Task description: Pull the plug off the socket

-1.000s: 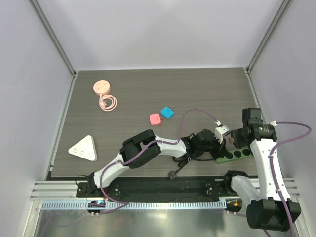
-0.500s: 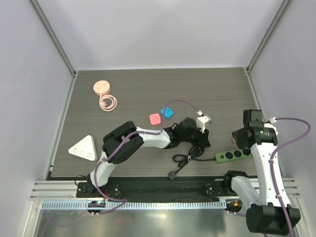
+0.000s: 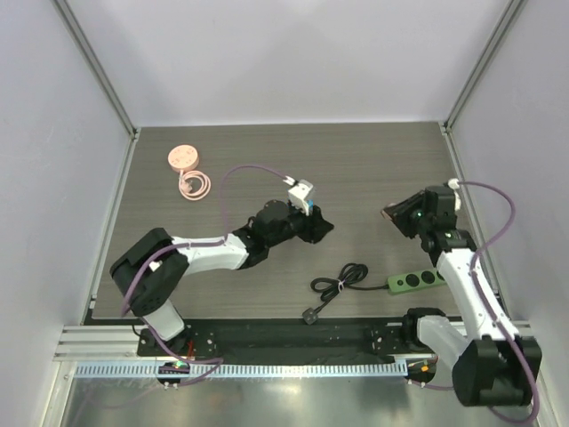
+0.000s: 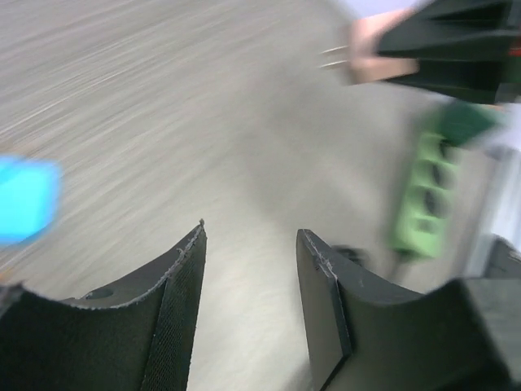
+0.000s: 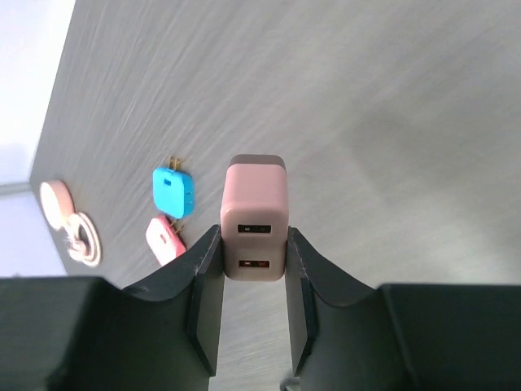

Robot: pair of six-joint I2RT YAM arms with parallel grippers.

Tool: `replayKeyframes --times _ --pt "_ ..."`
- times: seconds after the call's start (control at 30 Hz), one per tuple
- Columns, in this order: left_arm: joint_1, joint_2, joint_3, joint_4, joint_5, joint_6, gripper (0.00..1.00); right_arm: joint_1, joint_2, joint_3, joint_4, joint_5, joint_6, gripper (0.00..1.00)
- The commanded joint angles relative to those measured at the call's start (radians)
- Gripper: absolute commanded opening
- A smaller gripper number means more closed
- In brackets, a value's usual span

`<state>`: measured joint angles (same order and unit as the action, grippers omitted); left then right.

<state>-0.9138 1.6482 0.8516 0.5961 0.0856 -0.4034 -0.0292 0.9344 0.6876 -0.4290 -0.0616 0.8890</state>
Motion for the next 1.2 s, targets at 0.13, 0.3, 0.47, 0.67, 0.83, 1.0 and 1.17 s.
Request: replayKeyframes --times 0.13,0.3,0.47,0.67,0.83,1.0,1.17 --pt "0.199 0.044 -0.126 0.177 -0.02 -0.178 0.5 0.339 0.298 0.053 0.446 0.141 0.019 0.01" --pt "0.202 -0.001 -0.146 0.146 -0.078 -0.163 0.49 0.399 0.513 0.124 0.634 0.149 0.064 0.02" --pt "0.204 -0.024 -0.161 0.142 -0.122 -0.153 0.5 0.436 0.702 0.182 0.736 0.138 0.082 0.08" --pt "0.202 -0.011 -0.155 0.142 -0.113 -0.155 0.5 0.445 0.794 0.224 0.771 0.148 0.082 0.17" --pt "0.204 -0.004 -0.149 0.146 -0.106 -0.158 0.5 0.445 0.827 0.236 0.766 0.141 0.073 0.32" --pt "0.204 -0.001 -0.149 0.148 -0.104 -0.16 0.5 0.445 0.836 0.231 0.756 0.147 0.07 0.47" --pt "0.204 0.002 -0.146 0.148 -0.099 -0.161 0.5 0.445 0.84 0.251 0.716 0.135 0.05 0.58"
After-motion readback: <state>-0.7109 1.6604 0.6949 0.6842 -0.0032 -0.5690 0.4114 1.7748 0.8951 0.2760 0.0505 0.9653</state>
